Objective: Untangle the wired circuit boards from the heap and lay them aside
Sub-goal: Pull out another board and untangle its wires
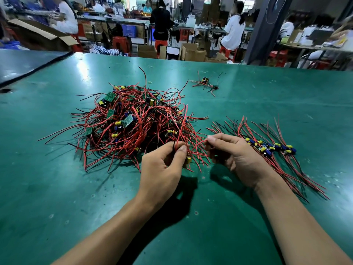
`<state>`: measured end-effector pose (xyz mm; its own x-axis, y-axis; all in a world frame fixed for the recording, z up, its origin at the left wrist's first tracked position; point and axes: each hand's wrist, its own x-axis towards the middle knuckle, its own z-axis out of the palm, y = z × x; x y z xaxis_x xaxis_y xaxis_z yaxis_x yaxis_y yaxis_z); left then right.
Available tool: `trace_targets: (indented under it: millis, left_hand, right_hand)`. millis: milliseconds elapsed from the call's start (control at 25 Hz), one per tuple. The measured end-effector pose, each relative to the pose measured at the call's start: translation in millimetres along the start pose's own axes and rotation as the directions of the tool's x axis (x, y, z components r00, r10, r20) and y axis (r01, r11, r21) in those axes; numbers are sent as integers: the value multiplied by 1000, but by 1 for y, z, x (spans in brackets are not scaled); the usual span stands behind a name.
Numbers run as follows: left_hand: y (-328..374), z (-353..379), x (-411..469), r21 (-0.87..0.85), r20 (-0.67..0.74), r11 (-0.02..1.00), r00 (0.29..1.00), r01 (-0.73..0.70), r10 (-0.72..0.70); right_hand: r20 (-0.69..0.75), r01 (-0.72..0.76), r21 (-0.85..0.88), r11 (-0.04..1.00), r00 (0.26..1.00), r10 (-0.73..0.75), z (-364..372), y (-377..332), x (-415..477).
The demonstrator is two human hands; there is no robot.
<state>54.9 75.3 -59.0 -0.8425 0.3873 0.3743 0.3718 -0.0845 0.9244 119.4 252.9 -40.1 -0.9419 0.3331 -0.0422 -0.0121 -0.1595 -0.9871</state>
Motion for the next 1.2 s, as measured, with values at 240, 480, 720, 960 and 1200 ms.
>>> trace_targets:
  millis: [240,480,720,960,1200]
  left_hand:
    - [3,-4,7,-139,-38,983,992,118,-124]
    - [2,-4,10,-302,-8,939,985,164,-174]
    - [-2,-6,10,-205,31,949,971,240,-239]
    - [-3,-4,7,-73,-1,976,978,206,-207]
    - [3,-4,11,-406,136,810,904,423,-405]
  right_hand:
    - [-280,181,-474,862,897,-343,2,9,2]
    - [-68,231,-480,846,952,-298,23,6,-7]
    - [58,259,-395,881,964,-258,35,16,-6]
    - [-97,186,-343,921,968,-231,35,11,-5]
    - [-60,-22,15,1000,998,23,33,3,-5]
